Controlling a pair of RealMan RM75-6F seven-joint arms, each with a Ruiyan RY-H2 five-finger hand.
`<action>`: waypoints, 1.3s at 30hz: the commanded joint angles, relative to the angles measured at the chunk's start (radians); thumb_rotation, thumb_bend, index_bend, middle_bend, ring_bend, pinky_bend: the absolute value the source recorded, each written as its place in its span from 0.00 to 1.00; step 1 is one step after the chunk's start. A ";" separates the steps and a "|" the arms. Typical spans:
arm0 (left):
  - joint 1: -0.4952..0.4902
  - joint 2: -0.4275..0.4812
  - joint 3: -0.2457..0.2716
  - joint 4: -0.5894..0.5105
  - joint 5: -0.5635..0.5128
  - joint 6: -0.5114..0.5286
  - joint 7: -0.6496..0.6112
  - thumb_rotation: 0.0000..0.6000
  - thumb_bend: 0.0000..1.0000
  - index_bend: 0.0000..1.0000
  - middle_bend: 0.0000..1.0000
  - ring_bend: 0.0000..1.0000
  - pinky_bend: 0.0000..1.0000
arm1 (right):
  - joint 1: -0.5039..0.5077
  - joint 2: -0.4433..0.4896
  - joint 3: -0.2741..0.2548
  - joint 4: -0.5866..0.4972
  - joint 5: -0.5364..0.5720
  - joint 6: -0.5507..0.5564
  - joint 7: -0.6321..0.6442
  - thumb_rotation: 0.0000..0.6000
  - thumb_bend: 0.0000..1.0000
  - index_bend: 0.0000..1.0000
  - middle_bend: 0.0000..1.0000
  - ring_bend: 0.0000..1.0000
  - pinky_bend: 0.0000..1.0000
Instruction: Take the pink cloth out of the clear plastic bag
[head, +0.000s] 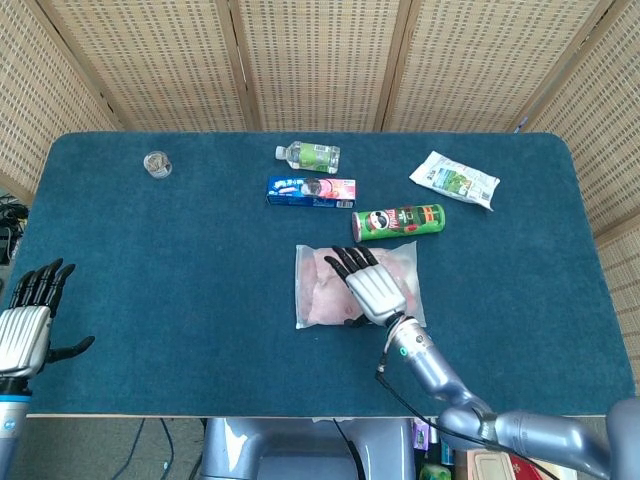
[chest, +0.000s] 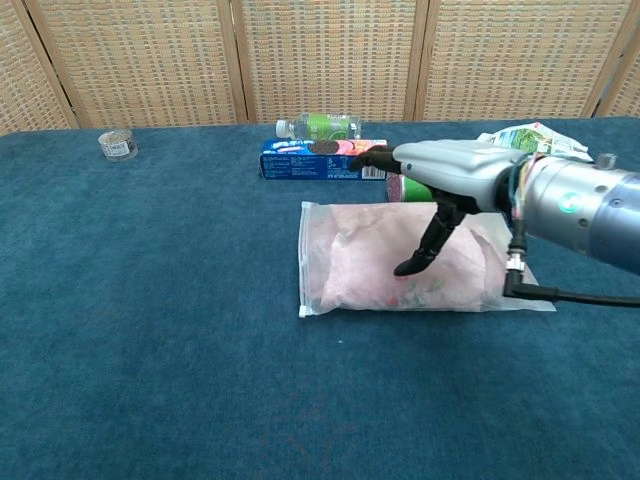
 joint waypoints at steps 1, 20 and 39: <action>-0.005 -0.004 -0.005 0.003 -0.011 -0.006 0.002 1.00 0.16 0.00 0.00 0.00 0.00 | 0.061 -0.040 0.009 0.052 0.091 -0.026 -0.067 1.00 0.00 0.00 0.00 0.00 0.00; -0.022 -0.008 -0.010 0.021 -0.051 -0.040 -0.004 1.00 0.16 0.00 0.00 0.00 0.00 | 0.249 -0.056 -0.127 0.158 0.531 0.030 -0.360 1.00 0.00 0.00 0.00 0.00 0.00; -0.074 -0.007 -0.020 0.023 -0.034 -0.111 -0.055 1.00 0.16 0.00 0.00 0.00 0.00 | 0.146 -0.038 -0.145 0.208 0.021 0.081 0.078 1.00 0.62 0.62 0.74 0.73 0.79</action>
